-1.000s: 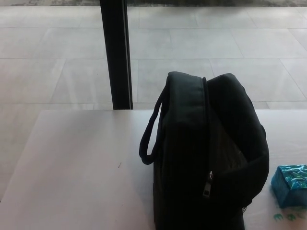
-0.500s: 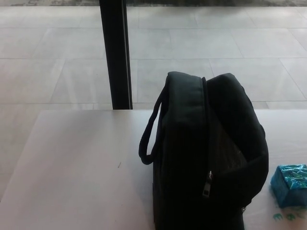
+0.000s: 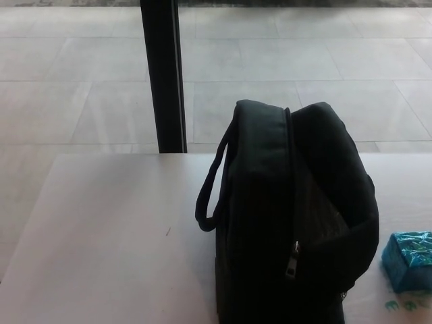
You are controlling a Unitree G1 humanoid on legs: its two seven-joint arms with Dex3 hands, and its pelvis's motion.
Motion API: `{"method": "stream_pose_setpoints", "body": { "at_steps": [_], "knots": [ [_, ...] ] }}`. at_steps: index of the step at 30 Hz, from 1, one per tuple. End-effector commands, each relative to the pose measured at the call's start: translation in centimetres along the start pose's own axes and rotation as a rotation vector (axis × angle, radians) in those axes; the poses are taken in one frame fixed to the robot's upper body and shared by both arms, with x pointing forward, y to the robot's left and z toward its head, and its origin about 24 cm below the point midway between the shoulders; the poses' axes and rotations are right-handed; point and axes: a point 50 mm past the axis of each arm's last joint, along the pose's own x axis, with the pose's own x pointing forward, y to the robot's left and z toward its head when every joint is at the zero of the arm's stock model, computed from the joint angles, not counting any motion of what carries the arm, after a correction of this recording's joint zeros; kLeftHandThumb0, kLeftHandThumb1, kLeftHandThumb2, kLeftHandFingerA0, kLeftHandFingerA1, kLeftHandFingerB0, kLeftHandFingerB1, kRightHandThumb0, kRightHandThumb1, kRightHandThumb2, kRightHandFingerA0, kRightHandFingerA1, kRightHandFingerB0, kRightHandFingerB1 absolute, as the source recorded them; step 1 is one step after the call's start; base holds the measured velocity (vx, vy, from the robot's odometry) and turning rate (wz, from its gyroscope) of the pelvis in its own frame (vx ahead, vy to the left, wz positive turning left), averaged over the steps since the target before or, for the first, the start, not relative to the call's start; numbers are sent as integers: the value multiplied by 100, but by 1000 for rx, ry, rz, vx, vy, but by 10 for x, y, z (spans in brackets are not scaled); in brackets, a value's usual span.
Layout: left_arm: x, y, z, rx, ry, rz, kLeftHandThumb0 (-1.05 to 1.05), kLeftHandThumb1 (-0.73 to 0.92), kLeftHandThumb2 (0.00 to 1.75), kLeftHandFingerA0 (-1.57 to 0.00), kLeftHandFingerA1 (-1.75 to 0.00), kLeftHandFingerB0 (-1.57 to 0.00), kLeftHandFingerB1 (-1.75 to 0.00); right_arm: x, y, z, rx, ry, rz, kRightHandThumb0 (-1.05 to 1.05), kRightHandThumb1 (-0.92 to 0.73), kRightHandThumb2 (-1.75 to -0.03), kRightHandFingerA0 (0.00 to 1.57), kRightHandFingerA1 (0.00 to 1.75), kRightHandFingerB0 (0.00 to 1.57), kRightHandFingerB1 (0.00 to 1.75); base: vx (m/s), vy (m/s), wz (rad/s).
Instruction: The robot uses its right hand to pick up the cube kept on the middle of the desk and put it inside the bag next to it
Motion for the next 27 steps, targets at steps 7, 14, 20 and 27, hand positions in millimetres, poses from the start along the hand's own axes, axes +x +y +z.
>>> {"method": "stream_pose_setpoints", "body": {
  "at_steps": [7,14,20,27],
  "knots": [
    [-4,0,3,5,10,-44,-58,67,60,-22,-49,-23,-40,-8,81,24,-226,-114,338,-67,-62,-58,24,36,22,28,0,0,0],
    [-3,2,1,7,16,-44,-57,68,60,-22,-49,-23,-40,-19,116,12,-414,-157,512,-71,-63,-59,20,45,21,29,0,0,0],
    [-4,1,1,16,16,-49,-58,68,60,-22,-51,-24,-41,-24,127,15,-493,-164,543,-63,-62,-58,25,42,24,28,0,0,0],
    [-3,1,1,-5,24,-47,-57,69,60,-22,-52,-24,-42,-12,131,21,-643,-175,589,-63,-48,-82,21,50,13,41,0,0,0]
  ]
}}
